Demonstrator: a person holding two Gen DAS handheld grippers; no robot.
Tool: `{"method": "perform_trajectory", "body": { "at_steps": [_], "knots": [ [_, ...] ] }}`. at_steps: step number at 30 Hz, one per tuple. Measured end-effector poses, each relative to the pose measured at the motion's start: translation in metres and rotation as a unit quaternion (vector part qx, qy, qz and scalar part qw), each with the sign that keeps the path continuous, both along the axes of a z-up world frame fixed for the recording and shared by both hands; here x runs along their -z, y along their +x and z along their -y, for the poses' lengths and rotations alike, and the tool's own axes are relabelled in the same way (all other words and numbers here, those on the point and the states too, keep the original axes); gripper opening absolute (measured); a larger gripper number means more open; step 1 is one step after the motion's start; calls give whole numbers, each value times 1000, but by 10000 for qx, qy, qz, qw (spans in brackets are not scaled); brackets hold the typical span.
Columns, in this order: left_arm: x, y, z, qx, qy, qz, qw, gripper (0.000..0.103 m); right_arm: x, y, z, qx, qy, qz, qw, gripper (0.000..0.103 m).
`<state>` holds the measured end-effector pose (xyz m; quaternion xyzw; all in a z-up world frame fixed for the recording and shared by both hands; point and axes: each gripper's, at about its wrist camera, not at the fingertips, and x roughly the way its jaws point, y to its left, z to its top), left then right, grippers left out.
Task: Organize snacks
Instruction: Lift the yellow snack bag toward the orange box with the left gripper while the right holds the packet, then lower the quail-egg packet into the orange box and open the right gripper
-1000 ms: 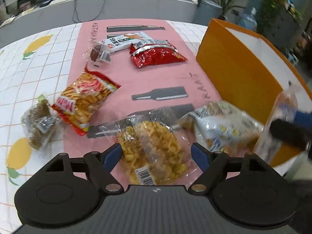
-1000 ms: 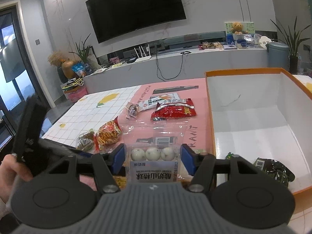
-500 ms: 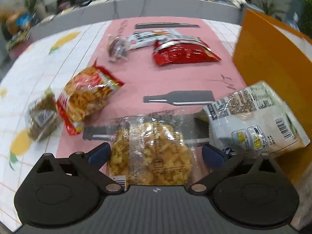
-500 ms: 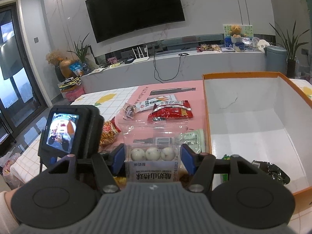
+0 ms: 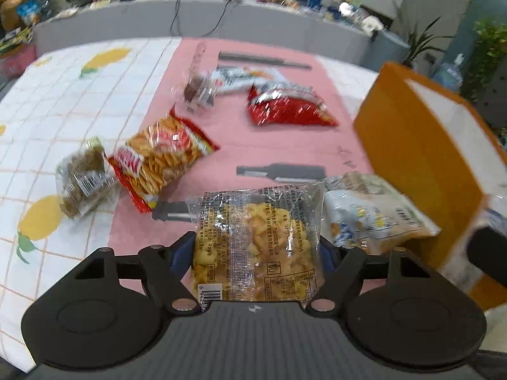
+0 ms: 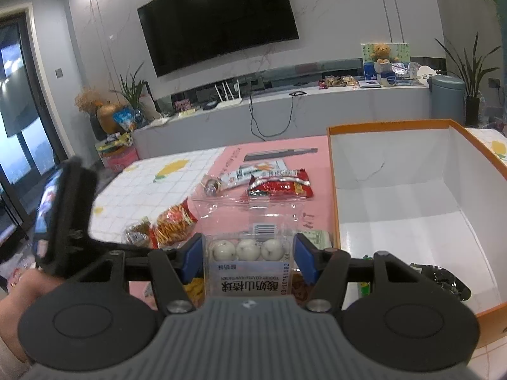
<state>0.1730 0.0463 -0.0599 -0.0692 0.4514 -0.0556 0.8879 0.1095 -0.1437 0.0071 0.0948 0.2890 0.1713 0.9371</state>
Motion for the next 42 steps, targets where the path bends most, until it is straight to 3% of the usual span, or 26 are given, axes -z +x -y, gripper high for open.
{"method": "perform_trajectory", "body": {
  "at_steps": [5,10,13,18,24,29,34,42],
  "knots": [
    [-31,-19,-4,73,-97,542,9985,86,-18,-7,19,26,312,280,9991,60],
    [-69,-36,-5,124,-285,1205,9922,86,-48,-11,65,280,598,691,9954,60],
    [-81,-39,1,198,-473,1373,9892,86,-52,-6,93,556,479,756,9944,60],
    [-77,-36,16,486,-597,1328,9881,86,-34,16,117,775,328,258,9961,60],
    [-64,-36,28,684,-490,1202,9892,86,-5,48,114,856,-180,-775,9931,60],
    [-60,-39,30,769,-457,1137,9895,86,-15,42,120,1239,-420,-534,9900,60],
    [-60,-47,33,913,-426,1159,9881,86,-36,37,125,1500,-1223,-471,9800,60],
    [-54,-42,36,967,-508,1030,9887,86,-10,55,110,1100,-2605,-1246,9510,60]
  ]
}}
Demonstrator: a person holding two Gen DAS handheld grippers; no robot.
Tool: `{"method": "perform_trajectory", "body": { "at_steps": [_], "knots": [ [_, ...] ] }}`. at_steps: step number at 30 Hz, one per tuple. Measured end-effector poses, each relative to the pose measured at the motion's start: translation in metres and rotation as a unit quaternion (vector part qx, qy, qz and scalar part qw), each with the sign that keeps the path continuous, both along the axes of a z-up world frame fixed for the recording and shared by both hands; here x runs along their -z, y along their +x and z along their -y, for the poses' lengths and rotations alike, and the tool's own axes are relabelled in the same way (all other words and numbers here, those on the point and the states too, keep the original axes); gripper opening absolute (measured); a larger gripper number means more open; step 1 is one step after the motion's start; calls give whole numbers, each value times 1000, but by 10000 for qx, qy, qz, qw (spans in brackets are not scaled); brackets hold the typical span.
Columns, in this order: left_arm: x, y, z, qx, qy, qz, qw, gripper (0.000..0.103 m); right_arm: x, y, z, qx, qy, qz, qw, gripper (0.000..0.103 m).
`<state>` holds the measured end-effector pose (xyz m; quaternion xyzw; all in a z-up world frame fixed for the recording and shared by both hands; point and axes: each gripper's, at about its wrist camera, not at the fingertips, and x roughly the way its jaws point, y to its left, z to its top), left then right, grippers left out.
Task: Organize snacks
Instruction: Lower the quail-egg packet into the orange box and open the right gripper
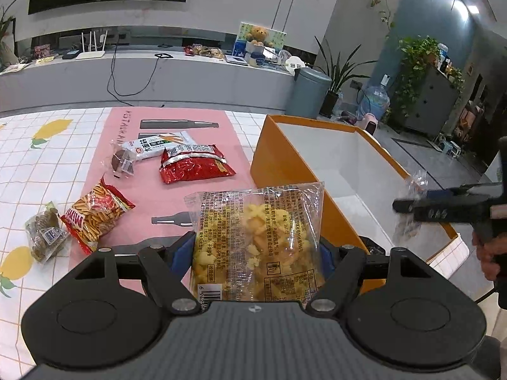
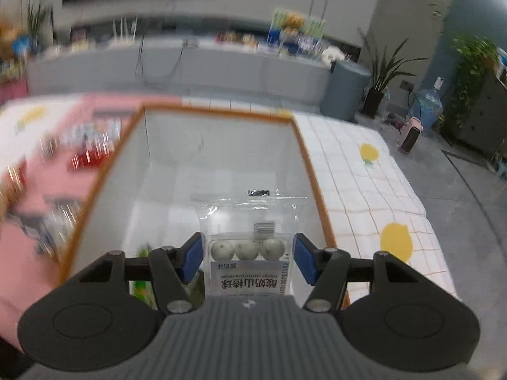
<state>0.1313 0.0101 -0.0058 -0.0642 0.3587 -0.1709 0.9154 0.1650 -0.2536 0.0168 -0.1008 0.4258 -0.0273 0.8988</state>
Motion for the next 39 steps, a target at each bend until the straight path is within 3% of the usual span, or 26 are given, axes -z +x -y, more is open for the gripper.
{"method": "perform_trajectory", "body": {
  "at_steps": [4,10,13,17,20,29,35,39],
  "knots": [
    [1,0,1,9,-11,-56,10000,86,21,6,-3,-175,-135,-368,9991,60],
    [1,-2,3,47,-2,-59,10000,86,33,12,4,6,-154,-500,9986,63],
    [1,-3,2,55,-14,-63,10000,86,24,6,5,130,84,-292,9995,81],
    [-2,-4,2,57,-40,-29,10000,86,7,-1,14,174,724,150,9971,90],
    [-6,-5,4,66,-60,6,10000,86,-6,-11,21,290,1069,527,9924,92],
    [-33,-7,36,203,-232,169,9994,86,-34,-44,61,1042,1948,1312,9664,92],
    [-49,9,83,485,-436,326,9973,86,-43,-68,96,1699,2390,1766,9396,92],
    [-41,36,123,685,-492,135,9963,86,-47,-76,110,1724,2654,1929,9288,96]
  ]
}}
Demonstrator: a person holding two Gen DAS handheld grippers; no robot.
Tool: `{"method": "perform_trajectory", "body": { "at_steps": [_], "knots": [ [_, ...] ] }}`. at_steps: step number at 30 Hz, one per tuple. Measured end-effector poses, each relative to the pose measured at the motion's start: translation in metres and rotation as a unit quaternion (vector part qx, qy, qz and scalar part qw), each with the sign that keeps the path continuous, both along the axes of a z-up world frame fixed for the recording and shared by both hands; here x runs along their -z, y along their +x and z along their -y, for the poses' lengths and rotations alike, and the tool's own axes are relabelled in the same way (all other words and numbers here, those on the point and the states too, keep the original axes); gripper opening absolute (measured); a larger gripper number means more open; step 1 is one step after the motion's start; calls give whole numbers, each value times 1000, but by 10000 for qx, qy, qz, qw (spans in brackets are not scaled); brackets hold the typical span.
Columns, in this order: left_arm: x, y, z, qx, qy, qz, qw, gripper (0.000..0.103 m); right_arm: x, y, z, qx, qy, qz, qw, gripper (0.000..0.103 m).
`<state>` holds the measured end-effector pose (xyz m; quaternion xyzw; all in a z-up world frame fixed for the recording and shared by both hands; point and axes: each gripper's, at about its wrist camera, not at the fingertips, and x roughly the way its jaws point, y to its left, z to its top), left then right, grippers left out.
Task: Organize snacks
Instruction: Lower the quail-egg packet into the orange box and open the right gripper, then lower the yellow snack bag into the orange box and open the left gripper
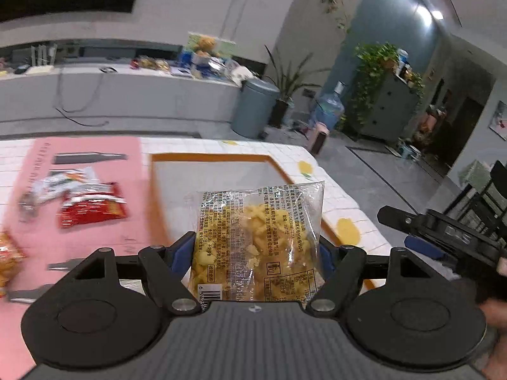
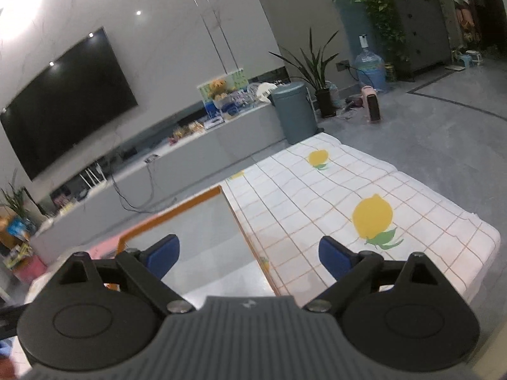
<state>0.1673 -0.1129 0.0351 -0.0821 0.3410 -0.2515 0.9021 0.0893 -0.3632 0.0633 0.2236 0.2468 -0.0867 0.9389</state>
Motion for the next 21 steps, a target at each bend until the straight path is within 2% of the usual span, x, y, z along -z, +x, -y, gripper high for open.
{"method": "perform_trajectory", "body": {
  "at_steps": [6,9,13,17,18,21],
  "knots": [
    [31,40,56,232,153,-509,9983,86,1,-2,11,112,223,60,9997,96],
    [49,57,71,123,371,-723,9966,86,2,-3,13,106,333,82,9994,96],
    [70,77,82,-162,952,-992,9904,86,3,-3,16,116,380,102,9992,96],
    [83,83,92,-286,1557,-1042,9819,86,6,-3,17,124,460,90,9988,96],
    [85,84,94,-309,1620,-1051,9807,86,6,-3,17,122,467,89,9988,96],
    [84,85,94,-278,1500,-1149,9816,87,6,-1,18,117,478,98,9987,96]
  ]
}}
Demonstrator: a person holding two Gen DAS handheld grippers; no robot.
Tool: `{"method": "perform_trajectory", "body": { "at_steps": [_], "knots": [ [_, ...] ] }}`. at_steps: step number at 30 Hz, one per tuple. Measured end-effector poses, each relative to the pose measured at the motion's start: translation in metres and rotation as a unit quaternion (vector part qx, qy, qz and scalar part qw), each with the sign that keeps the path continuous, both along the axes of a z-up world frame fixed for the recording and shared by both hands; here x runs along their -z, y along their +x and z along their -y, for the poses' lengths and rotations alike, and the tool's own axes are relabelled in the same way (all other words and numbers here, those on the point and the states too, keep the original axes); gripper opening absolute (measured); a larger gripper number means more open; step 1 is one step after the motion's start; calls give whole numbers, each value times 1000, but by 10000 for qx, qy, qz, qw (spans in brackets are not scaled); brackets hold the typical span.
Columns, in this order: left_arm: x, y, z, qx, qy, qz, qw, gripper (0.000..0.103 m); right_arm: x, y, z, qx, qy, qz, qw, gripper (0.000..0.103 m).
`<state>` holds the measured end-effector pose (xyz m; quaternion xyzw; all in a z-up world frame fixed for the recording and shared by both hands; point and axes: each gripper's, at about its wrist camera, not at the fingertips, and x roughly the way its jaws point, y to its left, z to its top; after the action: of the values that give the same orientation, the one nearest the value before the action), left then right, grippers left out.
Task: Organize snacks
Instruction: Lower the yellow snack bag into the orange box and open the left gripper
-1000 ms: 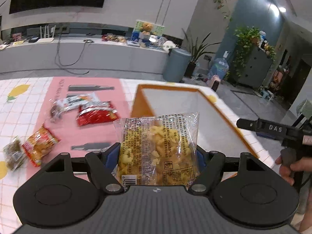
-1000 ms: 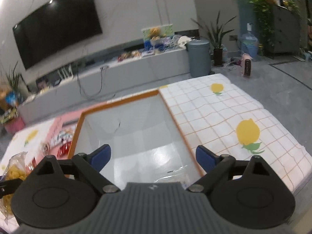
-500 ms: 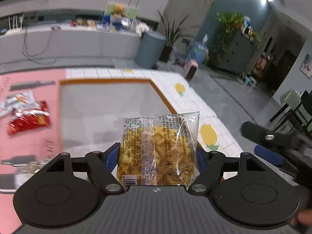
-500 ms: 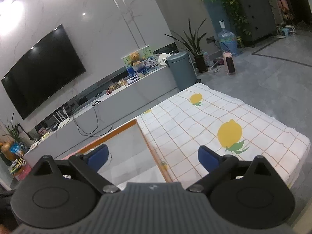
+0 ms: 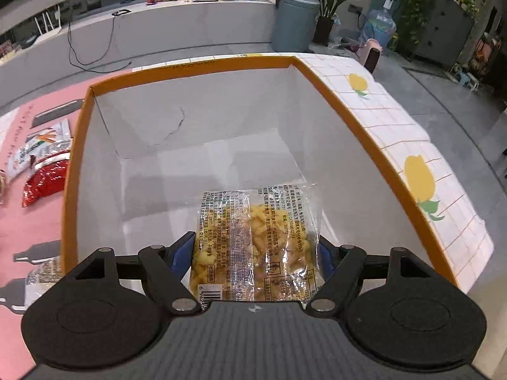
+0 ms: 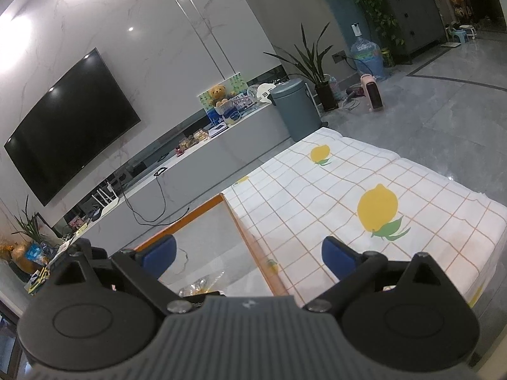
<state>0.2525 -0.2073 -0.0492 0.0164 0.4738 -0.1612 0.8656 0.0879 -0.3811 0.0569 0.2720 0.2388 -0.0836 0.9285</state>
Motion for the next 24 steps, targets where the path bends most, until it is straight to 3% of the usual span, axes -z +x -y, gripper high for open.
{"method": "perform_trajectory", "body": {
  "at_steps": [4,10,24],
  "knots": [
    [-4,-1,1,54,6,66,10000,94,1,0,0,-12,6,-15,10000,96],
    [-20,-8,-4,252,-654,109,9975,98,0,0,0,0,43,-3,10000,96],
    [-71,-47,-18,454,-581,809,9940,98,-7,1,-15,-223,-103,137,9996,96]
  ]
}}
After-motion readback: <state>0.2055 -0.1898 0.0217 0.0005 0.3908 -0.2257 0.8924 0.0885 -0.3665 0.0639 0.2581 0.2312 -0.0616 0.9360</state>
